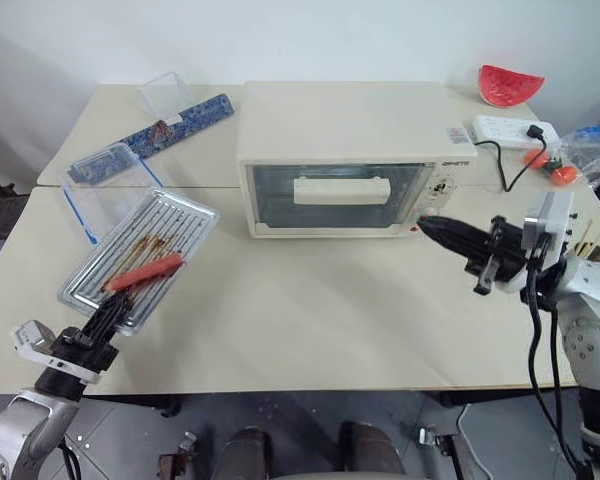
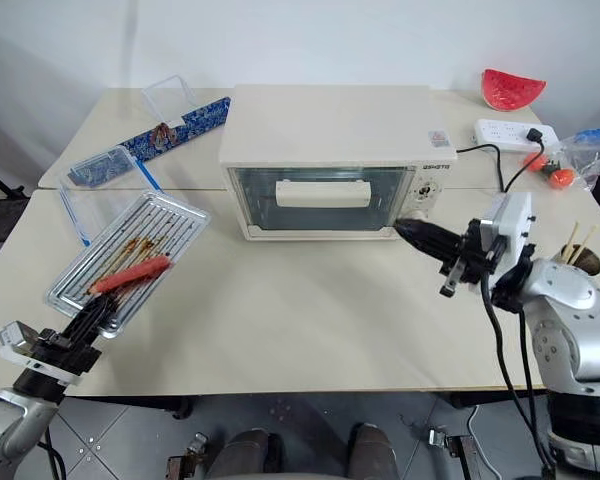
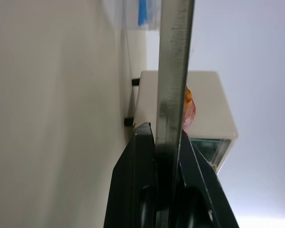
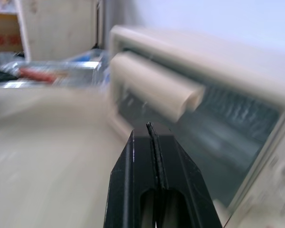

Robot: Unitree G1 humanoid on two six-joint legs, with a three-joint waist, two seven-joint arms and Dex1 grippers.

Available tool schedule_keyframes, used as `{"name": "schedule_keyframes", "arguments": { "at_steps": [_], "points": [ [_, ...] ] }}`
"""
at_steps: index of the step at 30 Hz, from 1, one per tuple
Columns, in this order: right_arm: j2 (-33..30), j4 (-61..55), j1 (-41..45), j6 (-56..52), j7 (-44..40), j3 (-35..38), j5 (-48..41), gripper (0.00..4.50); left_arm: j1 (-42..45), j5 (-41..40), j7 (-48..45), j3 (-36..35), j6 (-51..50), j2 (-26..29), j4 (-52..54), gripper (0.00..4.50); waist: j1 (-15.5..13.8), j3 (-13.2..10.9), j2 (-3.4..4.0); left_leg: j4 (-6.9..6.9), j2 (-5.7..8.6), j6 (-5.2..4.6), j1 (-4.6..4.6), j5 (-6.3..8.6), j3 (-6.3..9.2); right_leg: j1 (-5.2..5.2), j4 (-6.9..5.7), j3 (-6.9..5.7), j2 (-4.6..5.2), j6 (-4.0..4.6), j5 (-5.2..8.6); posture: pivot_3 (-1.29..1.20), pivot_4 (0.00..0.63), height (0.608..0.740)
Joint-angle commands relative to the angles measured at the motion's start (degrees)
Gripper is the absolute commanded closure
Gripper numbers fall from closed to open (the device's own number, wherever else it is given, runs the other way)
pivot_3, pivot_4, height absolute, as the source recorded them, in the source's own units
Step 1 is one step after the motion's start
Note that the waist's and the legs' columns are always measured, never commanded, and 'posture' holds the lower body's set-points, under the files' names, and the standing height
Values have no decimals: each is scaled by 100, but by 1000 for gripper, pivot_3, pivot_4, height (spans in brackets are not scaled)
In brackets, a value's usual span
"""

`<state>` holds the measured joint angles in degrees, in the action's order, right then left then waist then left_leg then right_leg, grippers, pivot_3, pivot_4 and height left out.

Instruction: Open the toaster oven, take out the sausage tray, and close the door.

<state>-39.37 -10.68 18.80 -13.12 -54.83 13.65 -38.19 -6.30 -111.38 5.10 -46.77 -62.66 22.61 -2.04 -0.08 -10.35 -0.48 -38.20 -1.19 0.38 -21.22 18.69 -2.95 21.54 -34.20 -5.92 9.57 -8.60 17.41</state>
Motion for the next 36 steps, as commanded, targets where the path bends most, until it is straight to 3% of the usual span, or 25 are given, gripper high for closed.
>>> {"name": "schedule_keyframes", "arguments": {
  "at_steps": [1,8,12,14,18,22,29,36],
  "points": [
    [65,134,102,242,-35,22,177,4480,-129,-162,-285,60,-352,430,-38,4500,-7,0,0,0,0,0,-2,0,-6,0,1,-3,0,0,0,0,150,740],
    [-344,-266,-855,19,-574,371,47,4480,-396,-162,-1019,579,-1152,1876,-413,4500,-20,-1,1,13,-1,0,-6,7,-11,5,5,-10,-3,0,1,0,150,740],
    [-483,-619,-1826,40,-944,703,-56,4480,-82,-44,-1364,1567,-1570,2508,-197,4500,-81,-1,1,15,-1,-2,-6,9,-23,3,19,-7,-3,1,1,0,150,740],
    [-485,-733,-2208,113,-1024,852,-19,4480,302,12,-1416,2039,-1538,2552,-193,4500,-100,-2,2,15,-2,0,-6,10,-27,4,21,-7,-3,1,1,0,150,740],
    [-432,-855,-2881,242,-1088,1240,-3,3709,1525,335,-1351,3175,-1588,2306,-367,4500,-153,-2,4,10,-2,1,-2,9,-33,2,15,-3,-4,0,0,0,150,740],
    [-354,-1079,-3439,339,-1078,1585,-21,2411,2706,1116,-1493,4034,-1833,1902,-951,4500,-145,0,7,13,1,1,2,9,-40,2,13,-3,-5,-4,-2,0,150,740],
    [-139,-1595,-4381,382,-966,2137,-26,131,3950,2694,-2067,4618,-2032,1040,-2013,4500,-153,0,6,9,2,0,2,8,-50,2,16,-3,-8,-10,-5,0,150,740],
    [259,-2050,-5225,440,-721,2532,-23,44,4778,4235,-2838,4952,-1859,97,-2831,4500,-424,13,25,-10,14,-12,5,2,-46,-15,35,6,-3,-33,-18,0,150,740]
  ]
}}
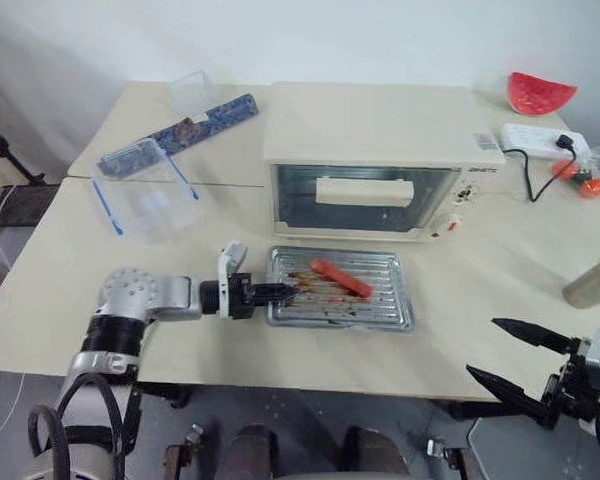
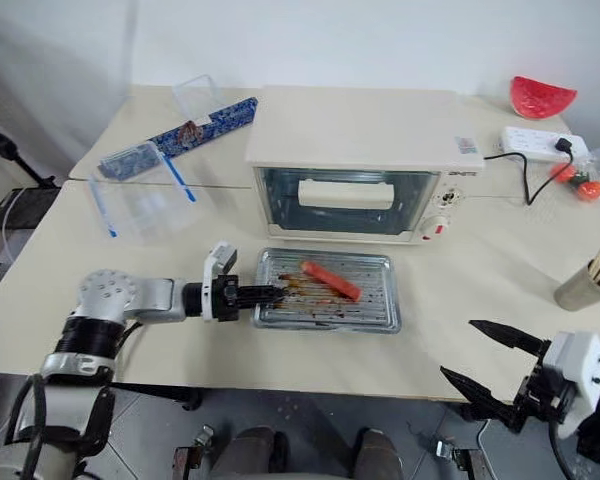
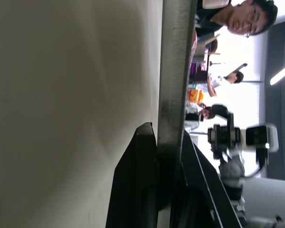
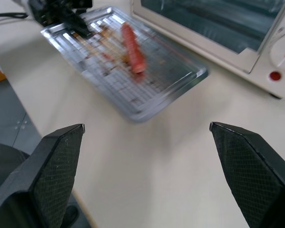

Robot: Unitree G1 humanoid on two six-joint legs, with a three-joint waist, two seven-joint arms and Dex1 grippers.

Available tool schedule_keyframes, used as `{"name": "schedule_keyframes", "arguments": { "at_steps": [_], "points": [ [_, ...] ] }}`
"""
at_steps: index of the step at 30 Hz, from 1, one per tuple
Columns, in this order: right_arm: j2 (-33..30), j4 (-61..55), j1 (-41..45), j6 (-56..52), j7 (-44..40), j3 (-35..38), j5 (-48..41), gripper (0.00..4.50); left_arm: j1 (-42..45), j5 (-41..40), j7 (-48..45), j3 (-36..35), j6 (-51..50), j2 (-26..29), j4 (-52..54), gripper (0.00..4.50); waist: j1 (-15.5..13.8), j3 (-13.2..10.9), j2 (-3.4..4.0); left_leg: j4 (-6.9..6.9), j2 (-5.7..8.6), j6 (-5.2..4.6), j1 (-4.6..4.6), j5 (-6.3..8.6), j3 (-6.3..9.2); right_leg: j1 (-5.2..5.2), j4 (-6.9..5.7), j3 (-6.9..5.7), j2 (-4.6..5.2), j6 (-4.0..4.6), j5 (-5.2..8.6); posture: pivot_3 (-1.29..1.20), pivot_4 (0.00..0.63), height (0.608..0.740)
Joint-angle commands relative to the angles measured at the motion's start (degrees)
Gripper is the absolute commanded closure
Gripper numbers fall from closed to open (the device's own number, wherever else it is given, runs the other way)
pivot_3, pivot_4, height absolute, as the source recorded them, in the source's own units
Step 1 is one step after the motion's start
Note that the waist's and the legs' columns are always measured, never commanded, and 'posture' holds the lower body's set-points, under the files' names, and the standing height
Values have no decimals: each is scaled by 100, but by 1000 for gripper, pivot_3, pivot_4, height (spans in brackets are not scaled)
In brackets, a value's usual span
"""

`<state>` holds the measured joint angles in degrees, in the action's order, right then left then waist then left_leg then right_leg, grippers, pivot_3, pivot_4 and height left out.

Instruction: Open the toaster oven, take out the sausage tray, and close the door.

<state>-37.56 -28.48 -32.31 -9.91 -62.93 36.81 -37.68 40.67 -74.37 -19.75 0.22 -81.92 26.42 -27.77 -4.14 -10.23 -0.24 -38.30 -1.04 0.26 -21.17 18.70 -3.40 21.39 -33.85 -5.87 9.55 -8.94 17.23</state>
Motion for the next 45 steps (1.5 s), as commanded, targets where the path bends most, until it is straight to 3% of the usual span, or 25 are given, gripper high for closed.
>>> {"name": "schedule_keyframes", "arguments": {
  "at_steps": [1,11,23,33,38,41,45],
  "points": [
    [93,-302,-145,129,103,225,-74,44,122,684,-467,235,59,-333,-298,4500,-28,2,3,-2,2,-1,0,0,-1,-2,4,4,1,-2,-5,0,150,740],
    [57,-470,-392,33,100,174,-165,44,220,1691,-855,152,-472,-853,-103,4500,-69,18,28,-1,7,-8,2,-1,3,-13,4,1,8,-6,-14,0,150,740],
    [-99,-610,-273,-241,6,-81,-339,44,-306,2187,-243,-719,-1057,-1183,571,4500,-27,18,28,7,7,-14,-1,3,1,-8,11,1,8,-10,-16,0,150,740],
    [-236,-396,-23,-340,-124,-47,-357,0,-647,1721,41,-843,-1058,-1064,1040,1582,32,17,27,9,4,-13,0,3,-1,-5,10,2,8,-10,-16,0,150,740],
    [-312,-307,187,-392,-189,-217,-346,0,-940,1395,-1,-1249,-1058,-472,1645,203,159,18,23,12,1,-12,2,3,0,-3,5,1,7,-10,-16,0,150,740],
    [-363,-215,328,-389,-265,-334,-325,0,-1164,1459,-461,-1396,-720,21,2179,32,304,18,22,17,-9,-5,8,1,-3,4,-5,1,0,-9,-15,0,150,740],
    [-388,49,780,-118,-365,-523,-169,0,-2008,2034,-2895,-890,1036,1717,3003,32,457,7,3,23,-30,11,12,2,-28,23,-14,5,-18,10,-9,0,150,740]
  ]
}}
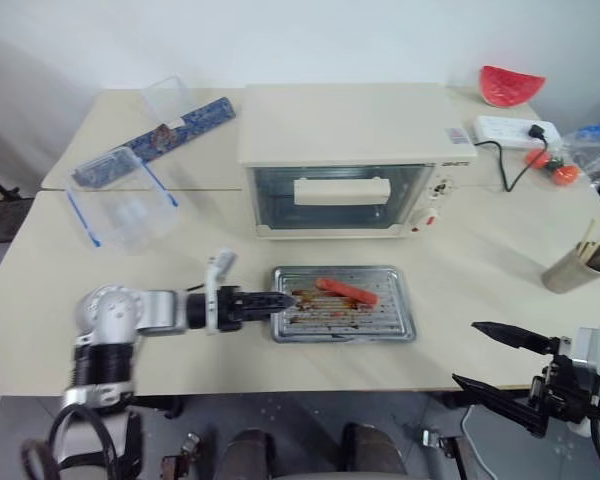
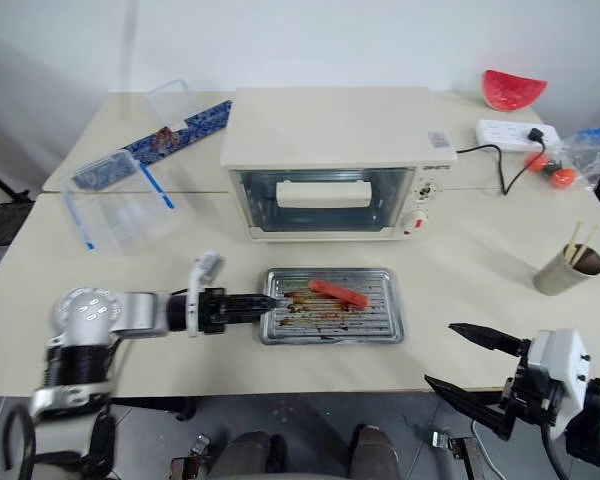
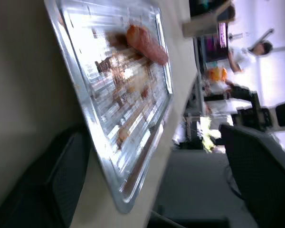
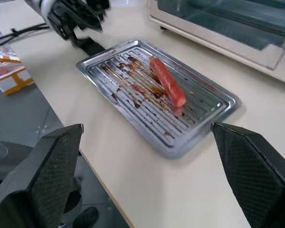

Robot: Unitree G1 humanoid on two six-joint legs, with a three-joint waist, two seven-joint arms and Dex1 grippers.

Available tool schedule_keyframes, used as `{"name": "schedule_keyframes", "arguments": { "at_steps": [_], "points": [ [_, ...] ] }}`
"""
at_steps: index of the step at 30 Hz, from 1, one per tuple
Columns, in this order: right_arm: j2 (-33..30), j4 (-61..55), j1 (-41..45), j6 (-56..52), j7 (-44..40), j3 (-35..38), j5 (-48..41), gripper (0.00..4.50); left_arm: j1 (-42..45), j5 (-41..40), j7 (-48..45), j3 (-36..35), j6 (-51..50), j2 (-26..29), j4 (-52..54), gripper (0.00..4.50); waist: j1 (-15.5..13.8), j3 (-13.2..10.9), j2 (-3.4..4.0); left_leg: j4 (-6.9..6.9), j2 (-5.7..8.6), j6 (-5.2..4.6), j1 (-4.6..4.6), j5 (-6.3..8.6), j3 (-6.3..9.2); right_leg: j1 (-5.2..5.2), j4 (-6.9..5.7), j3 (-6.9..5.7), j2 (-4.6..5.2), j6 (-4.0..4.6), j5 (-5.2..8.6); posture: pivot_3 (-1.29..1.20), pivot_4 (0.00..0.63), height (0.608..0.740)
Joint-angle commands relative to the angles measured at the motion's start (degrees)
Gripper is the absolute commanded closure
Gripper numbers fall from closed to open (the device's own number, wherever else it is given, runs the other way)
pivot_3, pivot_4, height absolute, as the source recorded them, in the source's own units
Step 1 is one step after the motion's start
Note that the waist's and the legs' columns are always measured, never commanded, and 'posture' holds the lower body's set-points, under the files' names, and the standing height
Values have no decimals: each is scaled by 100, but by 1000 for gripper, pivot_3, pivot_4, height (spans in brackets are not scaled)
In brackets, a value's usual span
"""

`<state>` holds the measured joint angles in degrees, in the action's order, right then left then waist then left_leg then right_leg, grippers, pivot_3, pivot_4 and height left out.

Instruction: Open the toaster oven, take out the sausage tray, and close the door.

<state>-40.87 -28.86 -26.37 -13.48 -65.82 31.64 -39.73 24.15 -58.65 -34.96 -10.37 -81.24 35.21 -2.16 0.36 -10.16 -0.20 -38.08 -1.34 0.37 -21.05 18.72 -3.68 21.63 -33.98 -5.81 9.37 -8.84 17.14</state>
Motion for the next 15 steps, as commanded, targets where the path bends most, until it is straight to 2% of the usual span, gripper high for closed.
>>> {"name": "schedule_keyframes", "arguments": {
  "at_steps": [1,4,7,8,11,15],
  "points": [
    [5,155,312,411,-86,-30,98,0,-546,585,-1984,286,1366,1142,526,32,-8,-1,-1,-1,-10,6,-1,4,-4,2,3,-1,-7,10,0,0,150,740],
    [210,512,798,1430,-338,-280,563,0,-1100,1498,-3314,73,3776,1466,105,32,-62,0,16,-2,-11,8,-4,8,-8,4,14,-3,-7,16,4,0,150,740],
    [238,866,1049,1700,-619,-472,504,0,-1327,2173,-3629,-252,5636,1324,-302,32,-190,-4,15,-5,-12,6,-12,14,-5,7,38,-7,-2,20,6,0,150,740],
    [36,946,1088,1349,-882,-587,234,0,-1502,2398,-3561,-466,6239,1280,-303,32,-196,-4,14,-6,-17,9,-17,17,-1,8,35,-14,-4,26,9,0,150,740],
    [-268,1274,1374,1072,-1313,-825,61,0,-2070,2874,-3514,-812,7264,1297,-177,32,-175,-8,7,-6,-23,1,-20,31,-11,9,21,-25,-5,25,8,0,150,740],
    [-371,1896,1699,1576,-1700,-876,356,0,-2670,3172,-3502,-1095,7934,1329,-98,32,-152,-9,5,-8,-30,-8,-10,45,-39,9,21,-53,-2,18,5,0,150,740]
  ]
}}
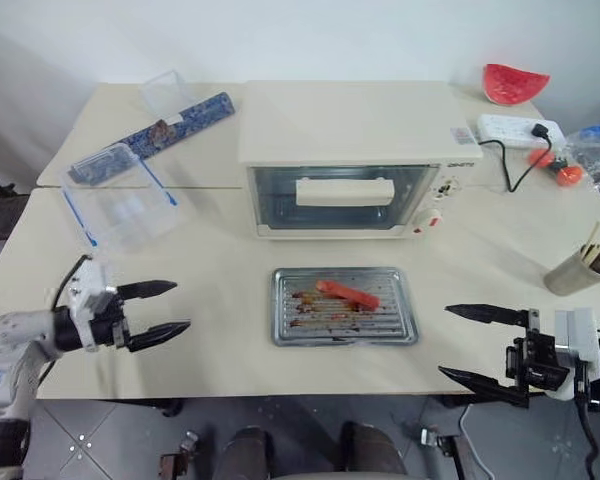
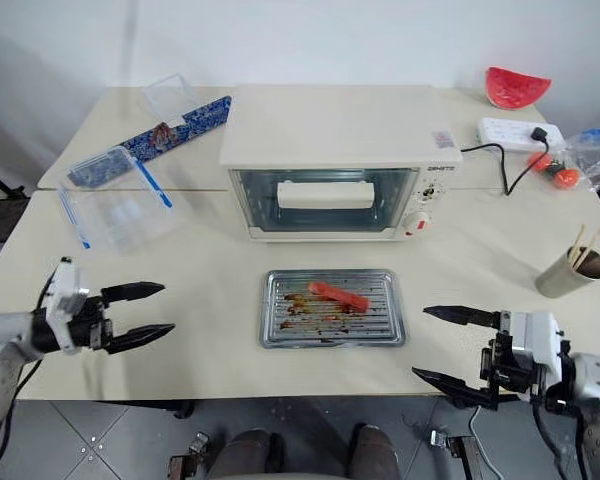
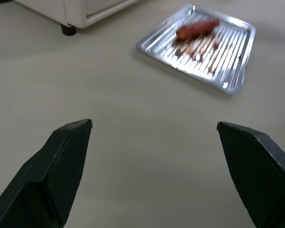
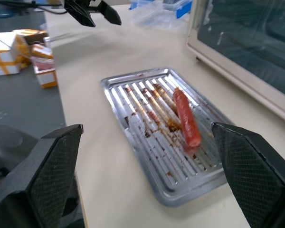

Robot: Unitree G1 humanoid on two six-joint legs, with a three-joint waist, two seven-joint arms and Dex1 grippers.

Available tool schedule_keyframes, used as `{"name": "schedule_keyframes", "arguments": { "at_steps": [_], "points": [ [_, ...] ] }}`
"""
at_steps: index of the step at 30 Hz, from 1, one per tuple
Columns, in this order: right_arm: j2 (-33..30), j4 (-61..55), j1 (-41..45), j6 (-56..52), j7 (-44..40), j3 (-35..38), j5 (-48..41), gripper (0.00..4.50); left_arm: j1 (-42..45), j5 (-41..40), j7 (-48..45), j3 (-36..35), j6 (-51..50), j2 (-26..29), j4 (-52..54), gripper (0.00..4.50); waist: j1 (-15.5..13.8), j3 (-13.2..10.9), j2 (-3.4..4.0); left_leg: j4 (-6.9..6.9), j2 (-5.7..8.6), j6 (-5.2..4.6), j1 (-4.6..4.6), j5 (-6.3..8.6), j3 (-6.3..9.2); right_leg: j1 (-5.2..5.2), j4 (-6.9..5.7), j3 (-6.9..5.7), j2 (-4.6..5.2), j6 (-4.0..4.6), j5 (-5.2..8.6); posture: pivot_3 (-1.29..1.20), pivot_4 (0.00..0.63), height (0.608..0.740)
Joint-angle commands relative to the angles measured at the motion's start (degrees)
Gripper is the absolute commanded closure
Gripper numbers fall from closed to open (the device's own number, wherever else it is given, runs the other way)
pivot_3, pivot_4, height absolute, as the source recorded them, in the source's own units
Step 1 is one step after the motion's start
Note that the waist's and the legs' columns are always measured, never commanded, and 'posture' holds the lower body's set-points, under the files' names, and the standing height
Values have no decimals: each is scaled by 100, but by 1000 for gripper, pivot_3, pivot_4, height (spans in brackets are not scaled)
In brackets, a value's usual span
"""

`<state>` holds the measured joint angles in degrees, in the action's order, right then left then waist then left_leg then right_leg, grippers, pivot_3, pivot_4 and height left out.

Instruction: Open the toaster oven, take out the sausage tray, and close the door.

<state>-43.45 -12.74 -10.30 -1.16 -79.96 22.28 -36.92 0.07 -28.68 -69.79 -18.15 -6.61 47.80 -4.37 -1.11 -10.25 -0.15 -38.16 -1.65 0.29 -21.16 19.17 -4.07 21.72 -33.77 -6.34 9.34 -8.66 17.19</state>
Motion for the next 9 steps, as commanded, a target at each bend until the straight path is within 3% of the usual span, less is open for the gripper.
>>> {"name": "schedule_keyframes", "arguments": {
  "at_steps": [1,4,7,9],
  "points": [
    [-144,407,119,382,-334,79,105,0,-335,211,-1,-390,614,67,78,32,-8,-1,-2,0,0,-1,0,1,-2,0,0,0,1,0,0,0,150,740],
    [-201,713,174,546,-433,150,178,0,-359,188,131,-545,782,-8,-26,32,-53,-4,-7,-7,-5,-1,-1,1,1,1,-5,-9,0,0,0,0,150,740],
    [-175,894,247,672,-417,194,189,0,-155,-351,430,-780,331,-242,136,32,-52,-4,-7,-16,-5,-1,-1,0,3,-6,-8,-9,4,-1,0,0,150,740],
    [-136,923,283,729,-375,167,196,0,-222,-170,242,-688,553,-184,143,32,-41,-4,-7,-17,-6,-1,2,0,5,-7,-12,-9,4,-2,-1,0,150,740]
  ]
}}
